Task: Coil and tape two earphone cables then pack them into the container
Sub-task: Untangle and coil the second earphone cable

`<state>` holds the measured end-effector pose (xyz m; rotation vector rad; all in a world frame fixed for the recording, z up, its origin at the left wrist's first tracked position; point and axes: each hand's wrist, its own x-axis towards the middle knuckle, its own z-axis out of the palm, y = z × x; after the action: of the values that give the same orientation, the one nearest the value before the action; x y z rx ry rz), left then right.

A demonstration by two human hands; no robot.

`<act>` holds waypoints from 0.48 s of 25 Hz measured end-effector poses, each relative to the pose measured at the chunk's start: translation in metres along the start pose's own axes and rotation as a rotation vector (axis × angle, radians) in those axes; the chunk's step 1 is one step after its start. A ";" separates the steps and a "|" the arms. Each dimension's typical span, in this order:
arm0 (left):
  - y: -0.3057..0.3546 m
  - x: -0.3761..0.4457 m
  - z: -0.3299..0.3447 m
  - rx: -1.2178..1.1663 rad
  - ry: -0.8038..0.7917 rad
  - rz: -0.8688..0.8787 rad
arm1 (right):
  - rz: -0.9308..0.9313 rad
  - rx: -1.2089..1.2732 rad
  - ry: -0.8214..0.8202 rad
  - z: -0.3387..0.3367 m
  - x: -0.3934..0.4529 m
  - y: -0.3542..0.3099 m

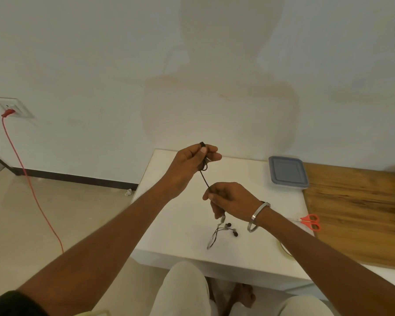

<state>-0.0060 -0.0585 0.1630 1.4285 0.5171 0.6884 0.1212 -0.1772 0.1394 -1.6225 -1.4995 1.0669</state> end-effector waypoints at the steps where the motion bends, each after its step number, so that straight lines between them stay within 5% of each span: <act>1: -0.002 -0.001 -0.004 0.063 -0.001 -0.009 | -0.014 0.011 -0.005 -0.001 -0.001 -0.001; 5: -0.009 -0.008 -0.006 0.300 -0.060 -0.070 | -0.077 0.054 0.043 -0.013 -0.002 -0.005; 12: -0.015 -0.017 0.001 0.341 -0.205 -0.110 | -0.136 0.060 0.256 -0.037 0.007 -0.007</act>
<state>-0.0154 -0.0708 0.1470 1.7532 0.5648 0.3701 0.1509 -0.1675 0.1611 -1.5280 -1.3724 0.7901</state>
